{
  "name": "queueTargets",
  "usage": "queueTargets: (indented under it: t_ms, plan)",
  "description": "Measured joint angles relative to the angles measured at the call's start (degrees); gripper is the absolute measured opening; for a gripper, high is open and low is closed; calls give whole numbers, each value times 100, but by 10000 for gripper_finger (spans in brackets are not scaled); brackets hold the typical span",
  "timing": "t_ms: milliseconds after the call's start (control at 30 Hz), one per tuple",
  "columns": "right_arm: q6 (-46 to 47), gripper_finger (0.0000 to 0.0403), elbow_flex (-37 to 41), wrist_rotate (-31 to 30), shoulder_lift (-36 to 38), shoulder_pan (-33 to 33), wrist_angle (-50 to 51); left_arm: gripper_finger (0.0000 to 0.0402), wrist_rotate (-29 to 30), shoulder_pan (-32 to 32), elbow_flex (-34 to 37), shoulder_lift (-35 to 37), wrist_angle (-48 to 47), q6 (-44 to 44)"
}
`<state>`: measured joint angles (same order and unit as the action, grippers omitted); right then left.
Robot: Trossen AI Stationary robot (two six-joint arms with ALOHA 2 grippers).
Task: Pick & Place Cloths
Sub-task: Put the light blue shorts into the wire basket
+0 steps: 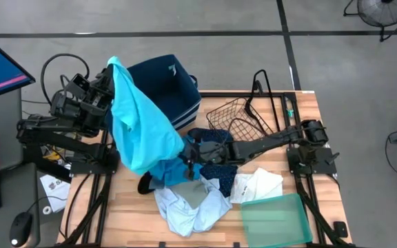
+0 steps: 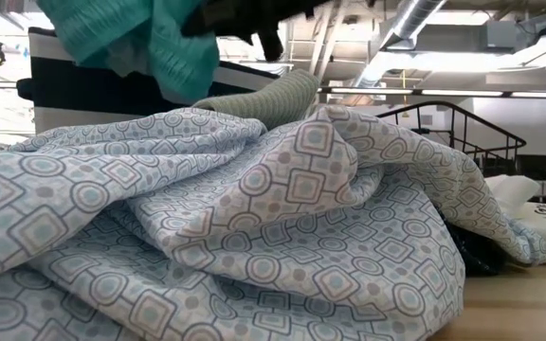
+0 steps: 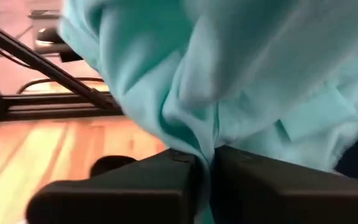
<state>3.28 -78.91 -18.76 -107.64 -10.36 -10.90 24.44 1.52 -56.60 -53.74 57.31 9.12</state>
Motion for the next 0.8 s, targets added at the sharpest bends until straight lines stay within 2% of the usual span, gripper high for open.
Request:
queueTargets:
  t_ms: [133,233,367,500,600,733,800]
  plan:
    - [-76,4,-818,132,467,-149,1397,7,-85,5,0,1,-22,-377]
    - [-295,3,-1553,131,1034,-289,2553,22,-481,7,0,11,-36,-568]
    - [-326,2,-2454,91,1702,-320,3583,50,-817,7,-2,11,-135,-589]
    - [106,1,-3133,72,2282,-66,4046,86,-978,7,-2,11,-482,-593]
    - [264,1,-3366,69,2607,216,4189,116,-1190,7,-2,11,-969,-839]
    - [390,1,-3515,72,2913,632,4281,158,-1224,7,-4,11,-2031,-1117]
    - [557,1,-3559,69,3035,830,4242,177,-987,7,-4,11,-2715,-1277]
